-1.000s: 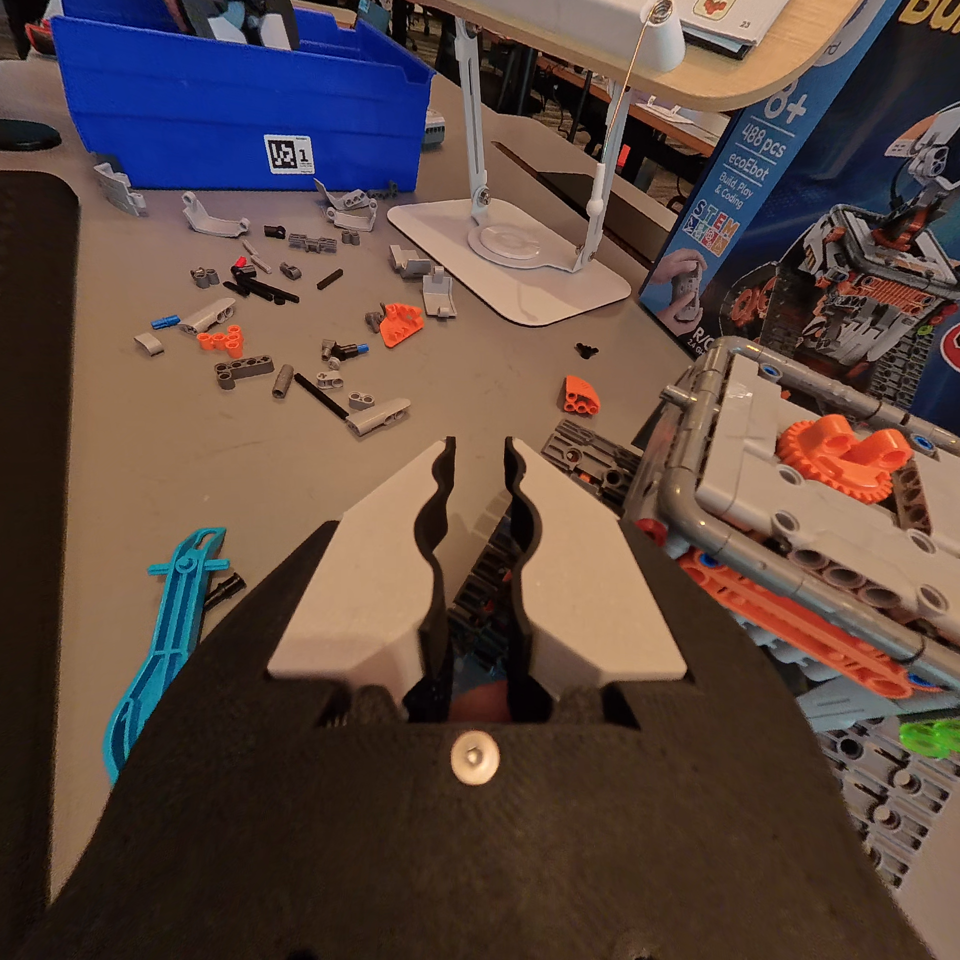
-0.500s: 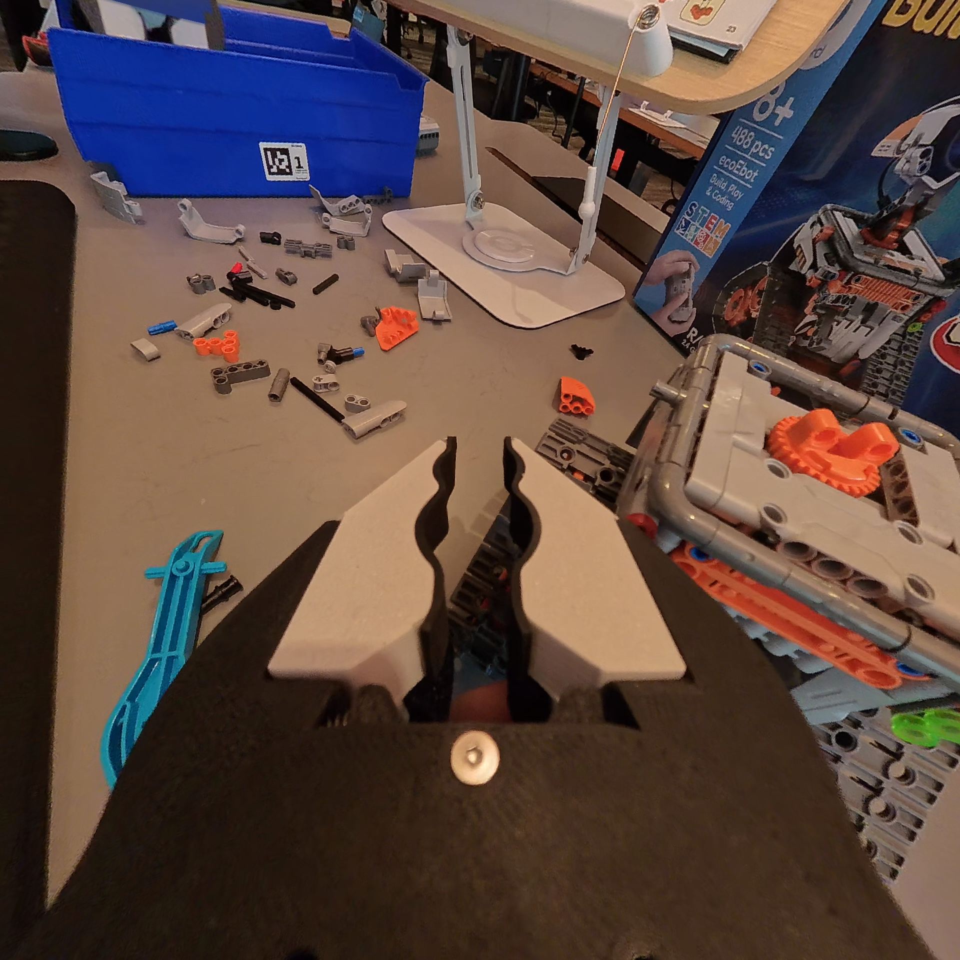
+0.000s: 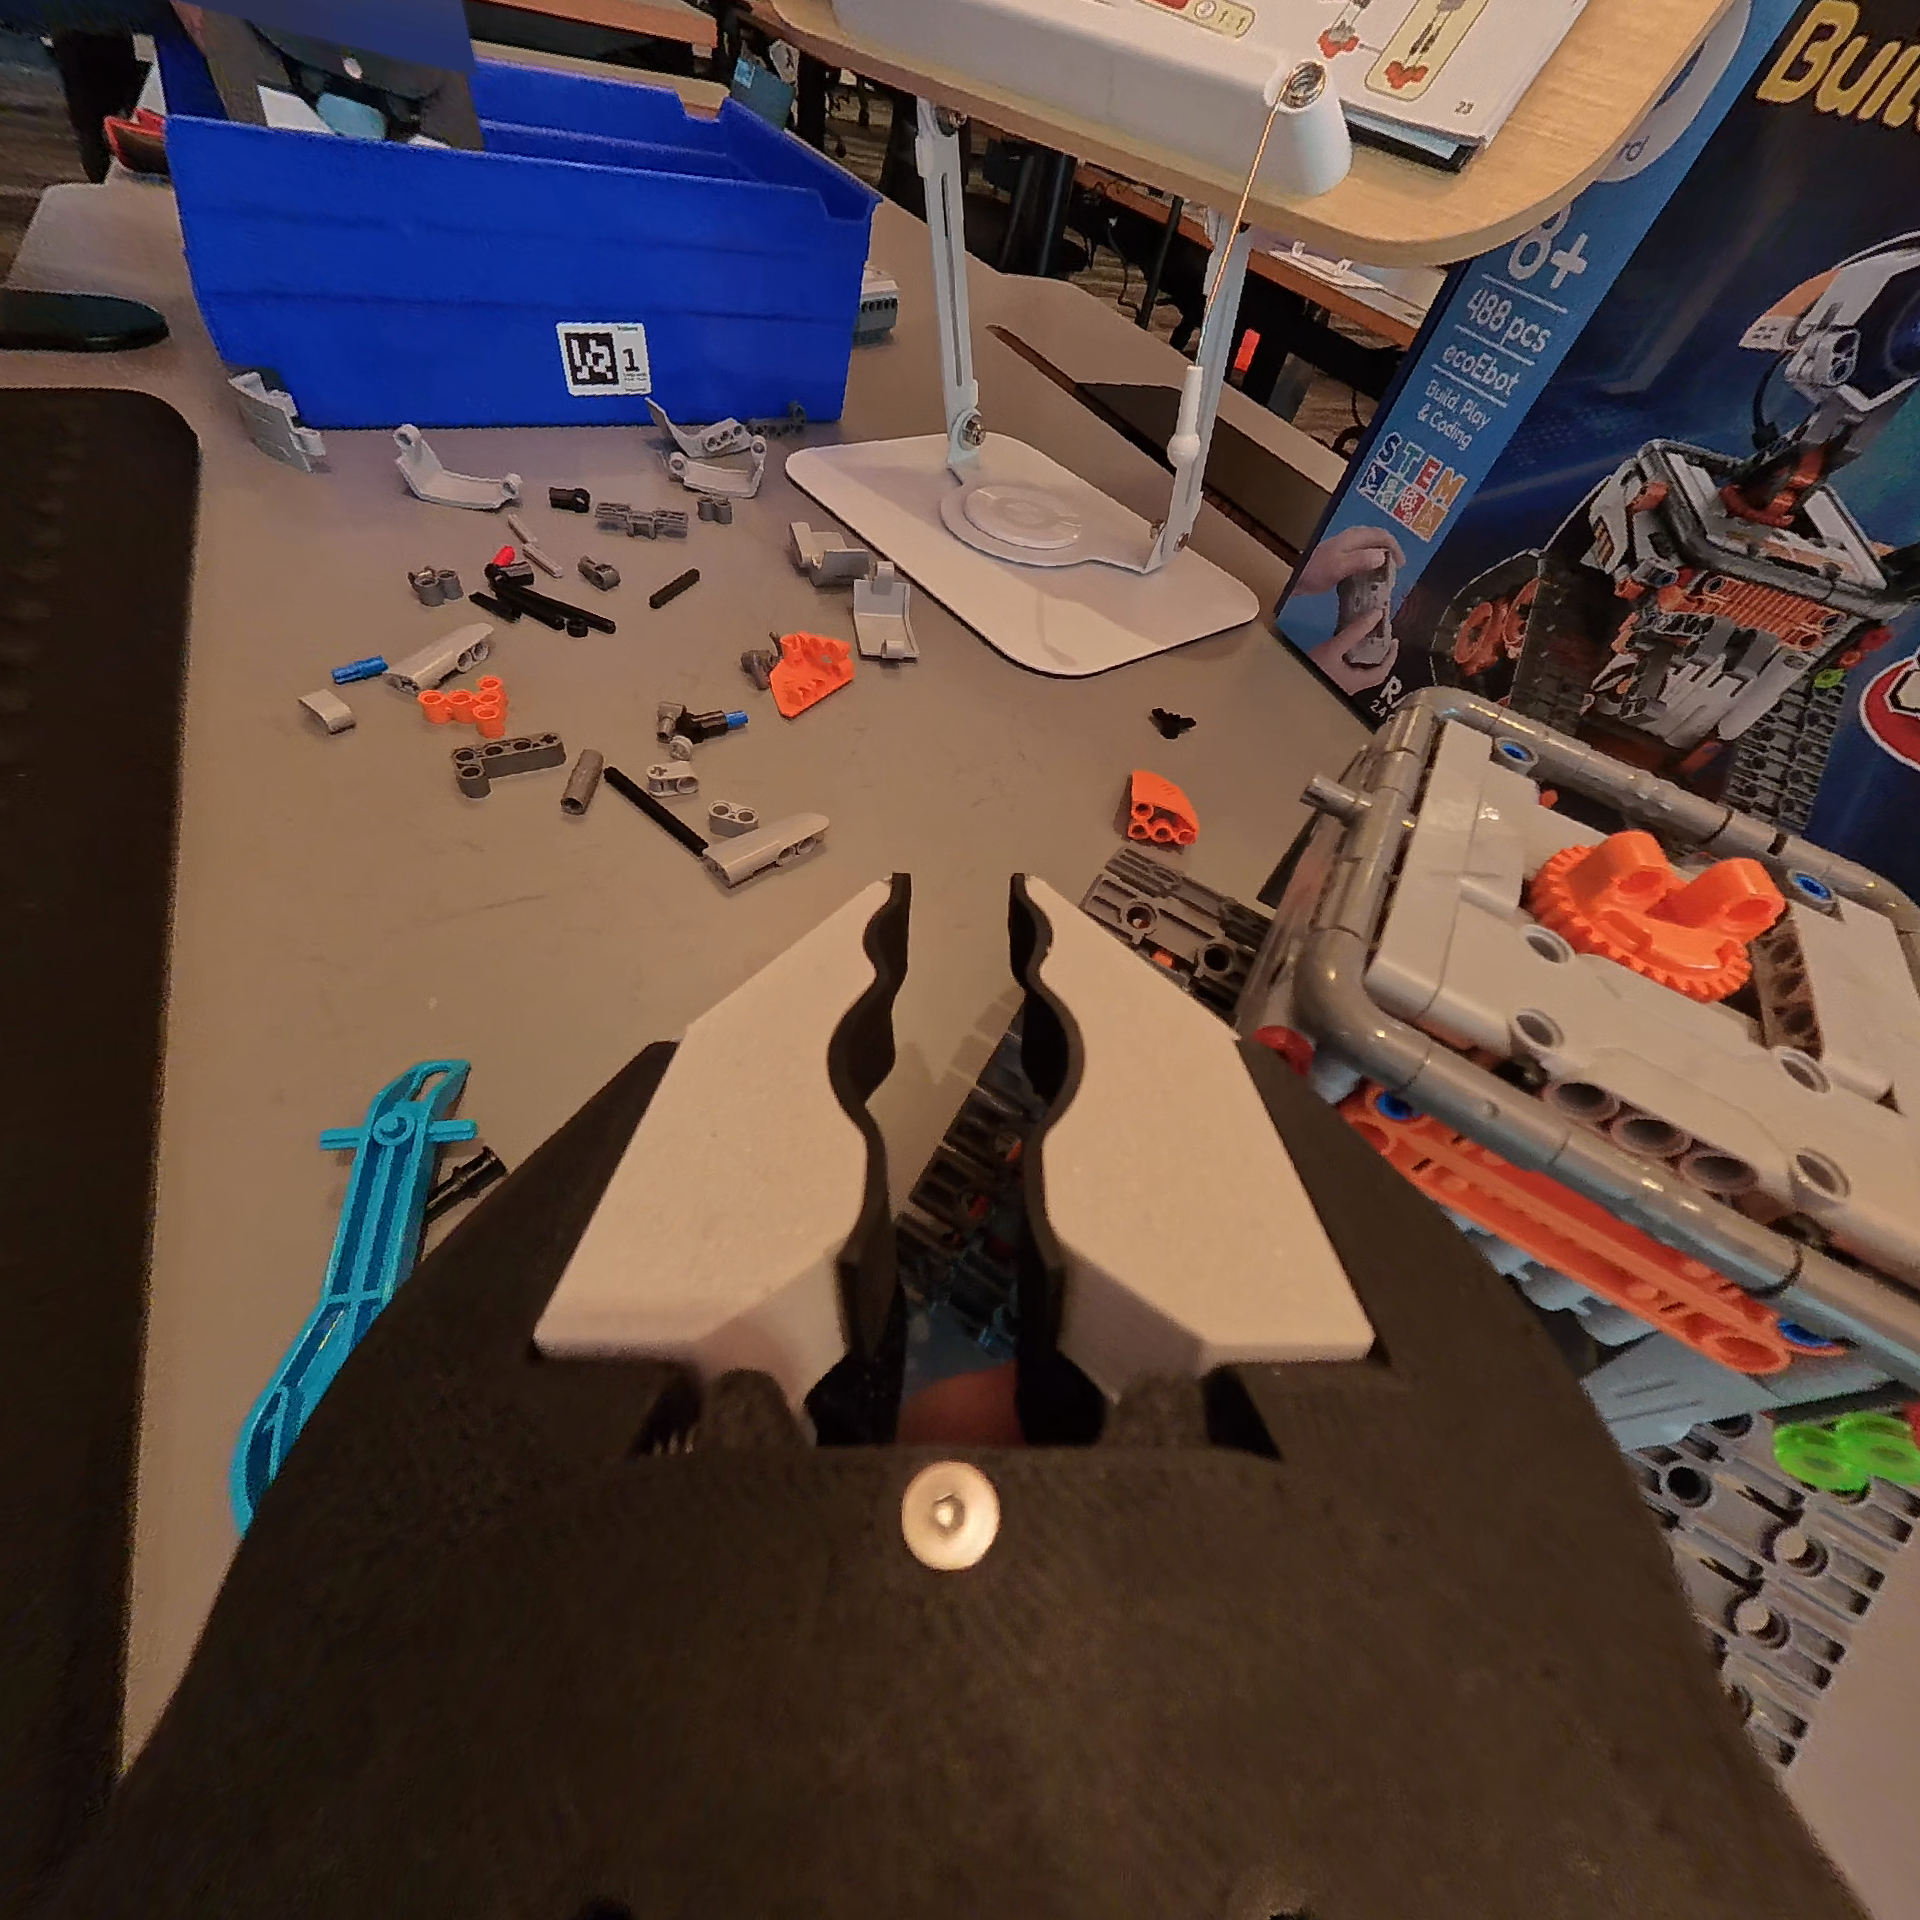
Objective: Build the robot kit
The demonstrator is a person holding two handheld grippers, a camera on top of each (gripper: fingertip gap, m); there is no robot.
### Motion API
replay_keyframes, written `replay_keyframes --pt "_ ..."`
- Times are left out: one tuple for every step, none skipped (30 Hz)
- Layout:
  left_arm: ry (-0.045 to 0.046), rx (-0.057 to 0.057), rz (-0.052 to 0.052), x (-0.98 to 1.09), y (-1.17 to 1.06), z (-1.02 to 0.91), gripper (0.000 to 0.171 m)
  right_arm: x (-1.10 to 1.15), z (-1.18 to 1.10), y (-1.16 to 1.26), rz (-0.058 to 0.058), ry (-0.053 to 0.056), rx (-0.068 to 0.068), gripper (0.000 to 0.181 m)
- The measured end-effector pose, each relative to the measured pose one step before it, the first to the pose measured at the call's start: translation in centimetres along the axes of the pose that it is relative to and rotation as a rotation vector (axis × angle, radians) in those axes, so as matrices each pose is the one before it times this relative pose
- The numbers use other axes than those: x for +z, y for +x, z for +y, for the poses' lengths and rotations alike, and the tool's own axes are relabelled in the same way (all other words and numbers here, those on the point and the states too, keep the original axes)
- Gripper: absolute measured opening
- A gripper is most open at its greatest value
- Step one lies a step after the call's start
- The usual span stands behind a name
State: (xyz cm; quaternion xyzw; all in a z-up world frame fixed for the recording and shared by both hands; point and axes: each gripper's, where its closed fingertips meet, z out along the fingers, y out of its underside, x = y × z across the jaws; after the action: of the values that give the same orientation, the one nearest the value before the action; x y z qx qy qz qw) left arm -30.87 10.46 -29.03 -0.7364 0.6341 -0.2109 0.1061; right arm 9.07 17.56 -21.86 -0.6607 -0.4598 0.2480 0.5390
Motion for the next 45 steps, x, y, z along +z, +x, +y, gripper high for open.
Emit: replay_keyframes --pt "0.0083 -0.0104 0.0074 -0.078 -0.052 0.047 0.013 -0.003 -0.015 0.014 -0.0003 0.0009 0.0016 0.017" --pt "-0.0008 -0.0076 -0.0128 -0.292 -0.394 0.204 0.0 0.009 0.028 0.003 -0.001 -0.0004 0.0014 0.017" --pt "-0.00248 -0.0043 -0.0379 -0.439 -0.818 0.266 0.0 0.024 0.04 -0.012 -0.0015 -0.0011 0.0011 0.017" --pt "-0.00501 -0.0119 -0.0113 -0.379 -0.445 0.357 0.0 0.043 0.037 -0.017 -0.0017 -0.0013 0.0013 0.017" --pt "0.00834 -0.0123 0.0161 -0.268 0.038 0.101 0.0 0.041 0.045 -0.012 -0.001 -0.0022 0.0002 0.017" --pt "0.00337 0.0042 0.0 -0.13 -0.07 0.049 0.0 0.042 0.032 -0.01 -0.0006 -0.0022 -0.0009 0.017" --pt "-0.01123 -0.0001 -0.0172 -0.051 -0.319 0.18 0.0 0.024 0.016 -0.021 -0.0011 -0.0012 -0.0002 0.017" --pt "-0.01281 -0.0017 -0.0086 -0.017 -0.161 0.216 0.0 0.015 0.012 -0.025 -0.0011 -0.0007 -0.0001 0.017" --pt "-0.00948 0.0003 -0.0033 -0.06 -0.033 0.195 0.0 -0.005 0.0 -0.006 -0.0001 0.0 -0.0007 0.017" --pt "0.0038 -0.0013 -0.0134 -0.141 -0.204 -0.035 0.0 -0.018 -0.015 0.003 0.0 0.0009 -0.0001 0.017" --pt "0.01384 -0.0096 0.0037 -0.103 0.006 -0.254 0.006 -0.015 -0.012 0.003 -0.0005 0.0007 0.0002 0.017" --pt "0.01498 -0.0006 0.021 -0.013 0.362 -0.331 0.01 -0.001 -0.009 -0.018 -0.0009 -0.0003 -0.001 0.017" --pt "0.01277 0.0173 -0.0038 0.052 0.117 -0.356 0.013 0.0 -0.008 -0.032 -0.0013 -0.0006 -0.0017 0.017" --pt "-0.00575 0.0087 -0.0117 0.158 0.013 -0.114 0.019 -0.001 -0.001 -0.05 -0.0018 -0.0004 -0.0014 0.017" --pt "-0.02134 0.0039 -0.0059 0.26 0.065 0.166 0.025 0.007 0.009 -0.044 -0.0017 -0.0005 -0.0012 0.017" --pt "-0.0117 0.0141 -0.0197 0.25 -0.124 0.077 0.025 0.006 0.005 -0.019 -0.0009 -0.0009 -0.0016 0.017" --pt "-0.01235 0.0086 -0.0149 0.237 -0.112 0.117 0.026 -0.013 0.007 -0.018 -0.0008 -0.0005 -0.0016 0.017" --pt "-0.00649 0.0018 0.0048 0.185 0.18 0.061 0.028 -0.026 0.007 -0.014 -0.0007 0.0 -0.0007 0.017" --pt "0.00251 0.0011 0.0032 0.004 0.133 -0.113 0.027 -0.03 -0.004 0.011 0.0002 0.0004 -0.0004 0.017" --pt "-0.00274 0.0002 -0.0045 0.018 -0.016 -0.014 0.027 -0.042 -0.012 0.002 0.0004 0.0012 -0.0005 0.017" --pt "-0.0003 -0.0029 -0.0037 0.041 -0.028 -0.02 0.025 -0.035 -0.035 0.012 0.0004 0.0013 -0.0008 0.017" --pt "0.0033 -0.0024 -0.0059 0.035 -0.08 -0.077 0.023 -0.03 -0.024 0.004 0.0007 0.0009 -0.0013 0.017" --pt "-0.00106 0.0063 -0.0173 0.06 -0.221 -0.01 0.018 -0.017 -0.026 -0.006 0.0005 0.0005 -0.0014 0.017" --pt "-0.00334 0.0073 -0.0143 0.028 -0.144 0.011 0.015 -0.014 -0.013 -0.024 0.0002 0.0 -0.0016 0.017" --pt "-0.00442 0.0046 -0.0063 -0.006 -0.004 0.038 0.015 -0.011 -0.008 -0.015 0.0 -0.0004 -0.0019 0.017" --pt "-0.00297 0.0069 -0.0072 0.015 -0.002 0.017 0.015 -0.024 -0.022 -0.011 0.0005 0.0002 -0.0021 0.017" --pt "-0.00412 0.0061 -0.0047 -0.009 0.006 0.041 0.015 -0.011 -0.037 -0.016 -0.0002 0.0012 -0.0014 0.017" --pt "-0.00789 0.0171 0.0011 -0.024 0.182 0.094 0.015 -0.024 -0.037 -0.03 -0.0014 0.0018 -0.0005 0.017" --pt "-0.00709 0.021 -0.0061 -0.015 0.098 0.041 0.015 -0.022 -0.041 -0.028 -0.0013 0.002 -0.0006 0.017" --pt "-0.0042 0.0011 -0.0044 0.006 -0.01 -0.006 0.015 -0.025 -0.05 -0.022 -0.001 0.002 -0.0007 0.017" --pt "0.0047 -0.0024 0.0004 -0.015 0.008 -0.054 0.014 -0.025 -0.036 -0.032 -0.0015 0.0017 -0.0004 0.017" --pt "0.00596 -0.0025 0.0012 -0.037 -0.02 0.008 0.014 -0.025 -0.036 -0.03 -0.0016 0.0017 -0.001 0.017" --pt "0.00171 -0.002 -0.0095 -0.066 -0.21 0.117 0.015 -0.02 -0.058 -0.039 -0.0018 0.0023 -0.0017 0.017" --pt "-0.0002 -0.0062 -0.0003 -0.165 -0.064 0.118 0.015 -0.019 -0.075 -0.045 -0.0021 0.0028 -0.0011 0.017" --pt "0.01224 -0.0035 -0.0027 -0.358 -0.075 -0.141 0.015 0.003 -0.067 -0.051 -0.0022 0.0025 -0.0007 0.017" --pt "0.0189 -0.0012 -0.0131 -0.548 -0.22 -0.356 0.013 0.009 -0.034 -0.063 -0.0027 0.0012 -0.0011 0.017" --pt "0.01169 -0.0012 -0.0081 -0.671 -0.128 -0.318 0.014 0.022 -0.025 -0.059 -0.0027 0.0001 -0.0016 0.017" --pt "0.00694 0.0065 -0.015 -0.771 -0.185 -0.286 0.014 0.041 -0.016 -0.071 -0.0023 -0.0006 -0.0024 0.017" --pt "0.002 0.0079 -0.0306 -0.876 -0.453 -0.247 0.014 0.027 -0.027 -0.066 -0.002 -0.0003 -0.003 0.017" --pt "-0.00335 0.0082 -0.0315 -0.963 -0.507 -0.209 0.014 0.01 -0.058 -0.073 -0.0025 0.001 -0.0024 0.017" --pt "-0.00728 0.0147 -0.0389 -1.036 -0.634 -0.25 0.014 0.002 -0.07 -0.065 -0.0023 0.0024 -0.0021 0.017" --pt "-0.00036 0.019 -0.0438 -1.089 -0.72 -0.494 0.013 -0.005 -0.079 -0.065 -0.0019 0.0032 -0.0019 0.017" --pt "0.01326 0.0113 -0.0202 -1.065 -0.404 -0.836 0.013 0.007 -0.079 -0.073 -0.0025 0.003 -0.0014 0.017" --pt "0.01756 0.0172 -0.0181 -0.942 -0.319 -1.063 0.013 0.0 -0.064 -0.065 -0.0022 0.0019 -0.0018 0.017" --pt "0.0123 0.0243 -0.0239 -0.713 -0.361 -1.155 0.013 0.02 -0.048 -0.066 -0.0018 0.0007 -0.0029 0.017"
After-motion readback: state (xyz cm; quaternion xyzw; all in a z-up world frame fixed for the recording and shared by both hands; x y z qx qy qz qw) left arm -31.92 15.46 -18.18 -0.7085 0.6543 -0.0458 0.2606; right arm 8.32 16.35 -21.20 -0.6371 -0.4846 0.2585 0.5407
